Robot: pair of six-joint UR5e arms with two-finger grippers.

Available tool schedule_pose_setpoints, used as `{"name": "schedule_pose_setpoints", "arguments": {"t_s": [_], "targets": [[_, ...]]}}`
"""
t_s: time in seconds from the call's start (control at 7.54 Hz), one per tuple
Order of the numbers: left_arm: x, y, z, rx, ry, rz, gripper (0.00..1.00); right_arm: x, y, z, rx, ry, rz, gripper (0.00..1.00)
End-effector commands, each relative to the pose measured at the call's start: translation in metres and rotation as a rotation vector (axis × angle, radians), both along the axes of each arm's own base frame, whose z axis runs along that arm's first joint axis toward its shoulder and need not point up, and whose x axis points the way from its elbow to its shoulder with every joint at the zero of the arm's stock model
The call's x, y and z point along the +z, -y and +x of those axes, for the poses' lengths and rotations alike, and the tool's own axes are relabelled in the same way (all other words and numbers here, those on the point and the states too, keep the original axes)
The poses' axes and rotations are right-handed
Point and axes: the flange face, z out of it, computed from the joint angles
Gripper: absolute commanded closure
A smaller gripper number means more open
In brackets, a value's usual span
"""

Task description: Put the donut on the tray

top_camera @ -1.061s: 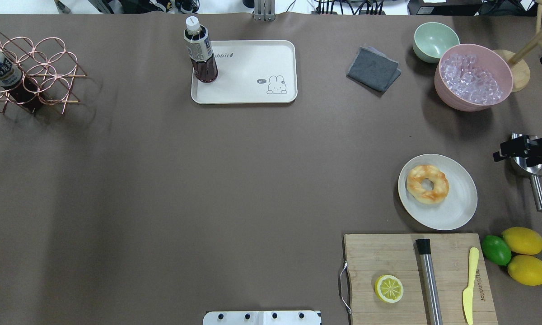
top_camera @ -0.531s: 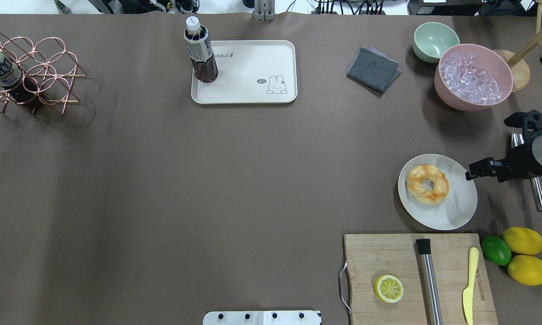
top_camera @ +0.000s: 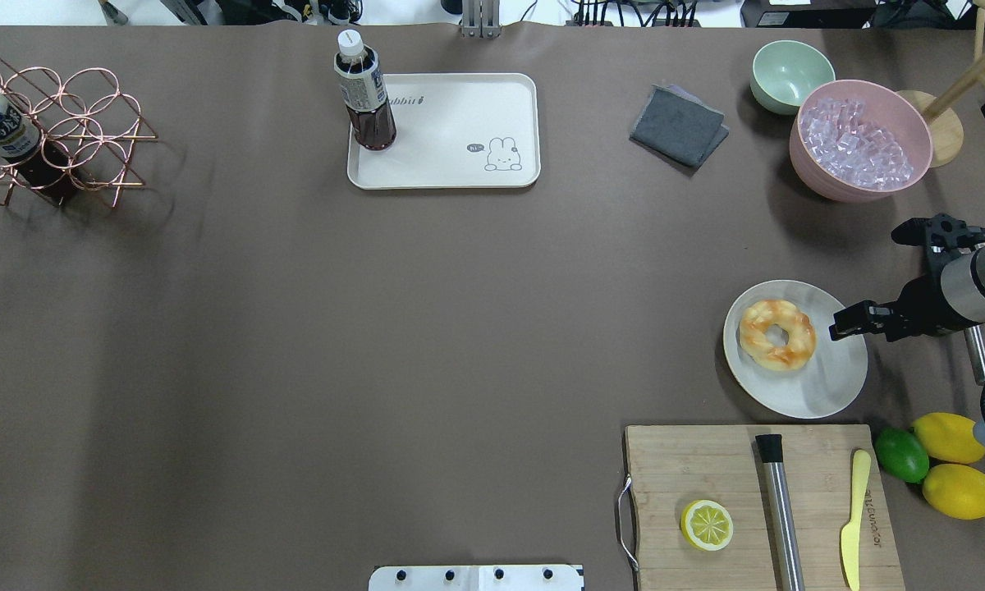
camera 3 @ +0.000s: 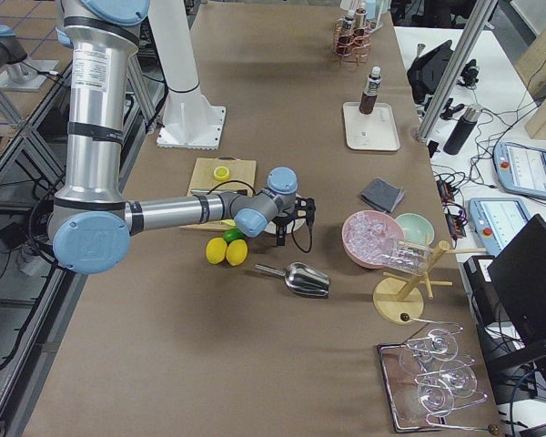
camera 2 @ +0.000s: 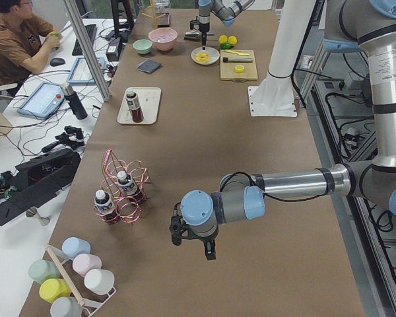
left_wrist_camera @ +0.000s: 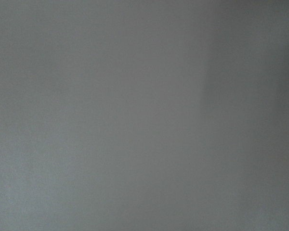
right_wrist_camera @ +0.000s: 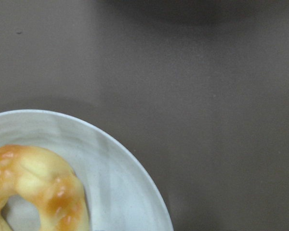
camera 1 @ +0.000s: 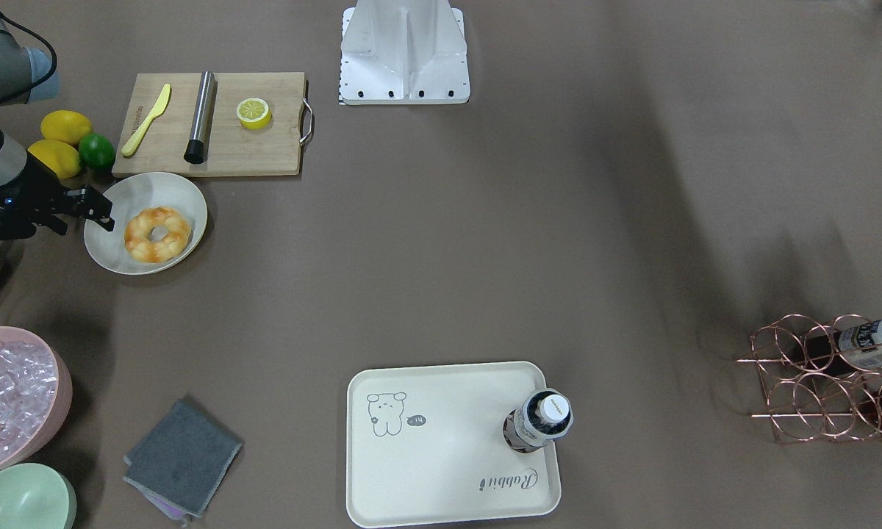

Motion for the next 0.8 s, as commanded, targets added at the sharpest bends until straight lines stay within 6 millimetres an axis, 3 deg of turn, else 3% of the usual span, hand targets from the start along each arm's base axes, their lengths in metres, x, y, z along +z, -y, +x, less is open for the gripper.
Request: {"name": "schedule_pose_setpoints", "arguments": {"t_s": [0.0,0.13,0.27,0.53,0.66], "targets": [[-0.0021,0.0006,-0.0001,-0.001,0.001,0.004,0.02,0.0060,0.0032,-0.0058,-0.005,-0.007,-0.007,0.25],[-0.0022,0.0006,0.0000,-0.001,0.000,0.004,0.02,0.0042,0.0072,-0.0102,-0.006,-0.004,-0.005,0.30],[-0.0022,0.0006,0.0000,-0.001,0.000,0.004,0.02,0.0058,0.0077,-0.0107,-0.006,-0.006,-0.007,0.43],[-0.0035,0.0016,0.0000,-0.001,0.000,0.007,0.02,0.0066,0.0076,-0.0107,-0.007,-0.006,-0.009,0.88],[-0.0035,0.0016,0.0000,-0.001,0.000,0.007,0.02,0.0066,0.0076,-0.0107,-0.010,-0.006,-0.005,1.00]]}}
